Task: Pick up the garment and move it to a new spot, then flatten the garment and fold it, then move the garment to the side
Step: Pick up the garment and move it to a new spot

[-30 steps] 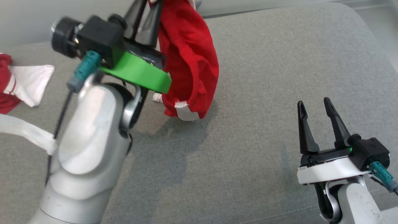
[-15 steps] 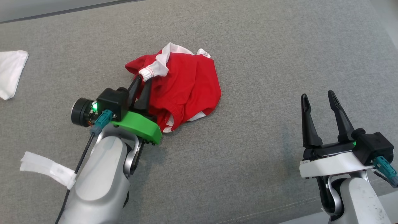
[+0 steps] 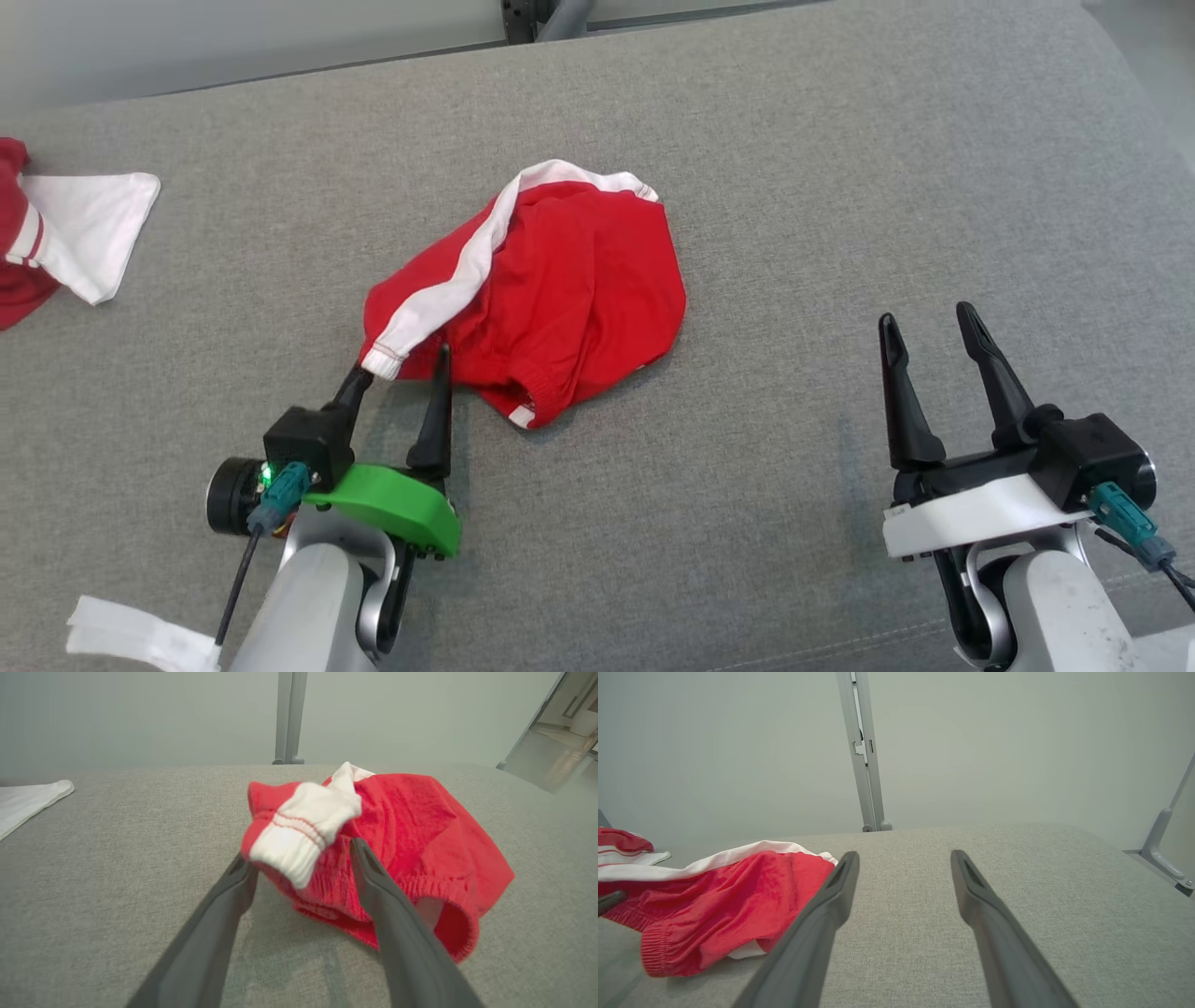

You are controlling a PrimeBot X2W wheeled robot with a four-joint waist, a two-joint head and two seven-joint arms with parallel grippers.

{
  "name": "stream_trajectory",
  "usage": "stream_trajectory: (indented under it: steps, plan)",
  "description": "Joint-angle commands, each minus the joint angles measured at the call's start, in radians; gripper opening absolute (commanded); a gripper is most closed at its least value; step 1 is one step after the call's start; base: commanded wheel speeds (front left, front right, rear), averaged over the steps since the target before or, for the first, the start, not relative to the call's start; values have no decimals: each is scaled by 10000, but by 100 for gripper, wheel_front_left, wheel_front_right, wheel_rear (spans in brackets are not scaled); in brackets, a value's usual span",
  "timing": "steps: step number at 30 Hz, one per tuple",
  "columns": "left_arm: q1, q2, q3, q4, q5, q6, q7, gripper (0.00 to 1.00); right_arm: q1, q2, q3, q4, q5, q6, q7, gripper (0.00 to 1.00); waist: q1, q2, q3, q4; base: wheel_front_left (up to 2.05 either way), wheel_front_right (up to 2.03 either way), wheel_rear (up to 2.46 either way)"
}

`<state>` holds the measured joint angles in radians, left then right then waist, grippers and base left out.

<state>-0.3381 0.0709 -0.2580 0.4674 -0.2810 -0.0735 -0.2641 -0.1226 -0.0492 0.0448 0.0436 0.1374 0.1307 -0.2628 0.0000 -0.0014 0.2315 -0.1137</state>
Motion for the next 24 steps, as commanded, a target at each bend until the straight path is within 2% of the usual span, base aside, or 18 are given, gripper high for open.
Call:
stream_trajectory:
  steps: [1,13,24]
  plan:
    - [162,-26,63,10,-25,-44,-9,100,126,-22,11,27,-33,1,-26,100,0,14,-219,116,0,0,0]
    - [1663,-165,946,-587,207,-85,-8,100,438,-22,-128,131,-82,1,-26,100,0,14,-1100,464,0,0,0]
    - [2706,-197,1608,-1744,446,140,-6,100,794,-22,-247,128,-134,1,-26,100,0,14,-1585,729,0,0,0]
